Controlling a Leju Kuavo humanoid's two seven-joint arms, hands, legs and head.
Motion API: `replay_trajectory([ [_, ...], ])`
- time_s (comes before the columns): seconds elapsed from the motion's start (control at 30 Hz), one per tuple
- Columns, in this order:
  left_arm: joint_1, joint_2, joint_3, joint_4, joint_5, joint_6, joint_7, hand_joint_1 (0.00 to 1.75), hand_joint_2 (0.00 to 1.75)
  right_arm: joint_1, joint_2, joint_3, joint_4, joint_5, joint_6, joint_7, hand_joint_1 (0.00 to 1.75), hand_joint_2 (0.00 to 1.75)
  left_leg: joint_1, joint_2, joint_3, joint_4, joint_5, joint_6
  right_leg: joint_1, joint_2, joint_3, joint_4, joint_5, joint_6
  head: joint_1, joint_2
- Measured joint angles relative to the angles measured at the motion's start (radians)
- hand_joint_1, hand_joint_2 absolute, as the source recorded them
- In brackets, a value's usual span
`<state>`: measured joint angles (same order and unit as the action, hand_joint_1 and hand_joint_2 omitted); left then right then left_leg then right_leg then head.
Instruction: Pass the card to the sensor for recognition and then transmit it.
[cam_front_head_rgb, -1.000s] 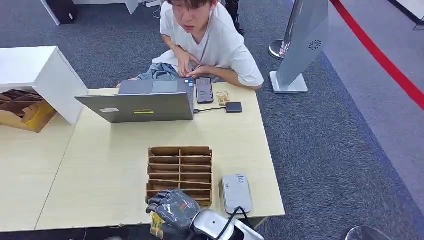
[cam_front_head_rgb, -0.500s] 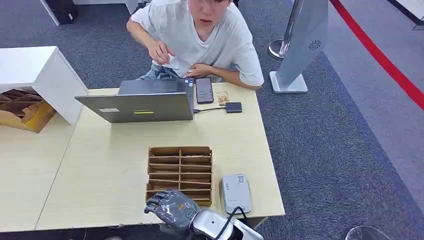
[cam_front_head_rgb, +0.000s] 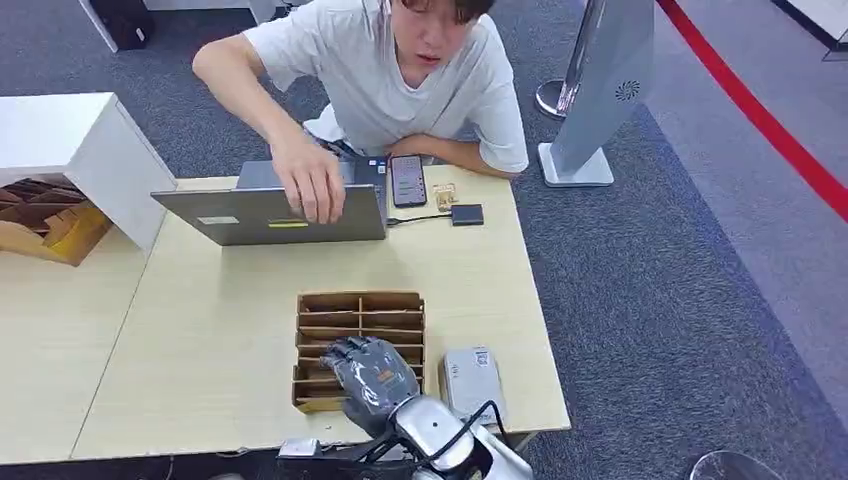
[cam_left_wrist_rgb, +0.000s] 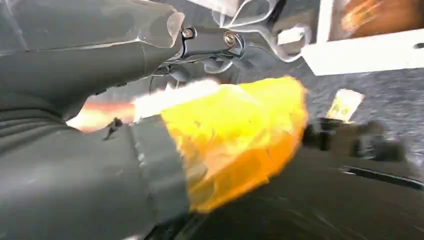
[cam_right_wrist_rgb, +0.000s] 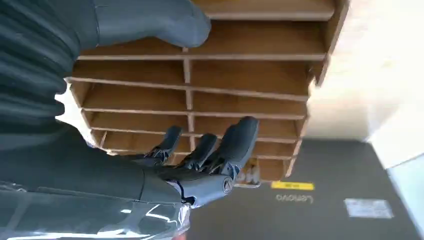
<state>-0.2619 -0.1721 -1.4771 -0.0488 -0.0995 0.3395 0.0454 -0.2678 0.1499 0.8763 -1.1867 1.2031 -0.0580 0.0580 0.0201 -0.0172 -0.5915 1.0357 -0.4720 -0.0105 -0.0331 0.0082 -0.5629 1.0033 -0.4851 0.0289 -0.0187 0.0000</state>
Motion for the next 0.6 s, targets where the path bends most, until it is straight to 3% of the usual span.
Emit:
replay_trajectory([
  [0.07,-0.002,-0.008,-0.017,-0.002,0.098,-0.007,-0.008,0.00,0.00,0.016,0.000,-0.026,-0.023,0.013,-0.007,-0.002,0.59,1.75,0.000,0.000,0.000,0.000,0.000,0.000,0.000,0.000,-0.001,0.000,0.000,0.000,0.000,0.000],
  [0.13,-0.003,-0.009,-0.029,-0.002,0.122,-0.008,-0.009,0.00,0.00,0.031,0.000,-0.050,-0.054,0.021,-0.014,-0.003,0.58,1.75,0.000,0.000,0.000,0.000,0.000,0.000,0.000,0.000,-0.001,0.000,0.000,0.000,0.000,0.000],
  [0.6,-0.015,-0.018,-0.058,-0.003,0.116,-0.020,-0.016,0.00,0.00,0.093,0.000,-0.130,-0.201,0.041,-0.023,-0.006,0.59,1.75,0.001,0.000,0.000,-0.001,0.000,-0.001,0.001,0.001,-0.001,0.000,-0.001,-0.001,0.000,0.000],
])
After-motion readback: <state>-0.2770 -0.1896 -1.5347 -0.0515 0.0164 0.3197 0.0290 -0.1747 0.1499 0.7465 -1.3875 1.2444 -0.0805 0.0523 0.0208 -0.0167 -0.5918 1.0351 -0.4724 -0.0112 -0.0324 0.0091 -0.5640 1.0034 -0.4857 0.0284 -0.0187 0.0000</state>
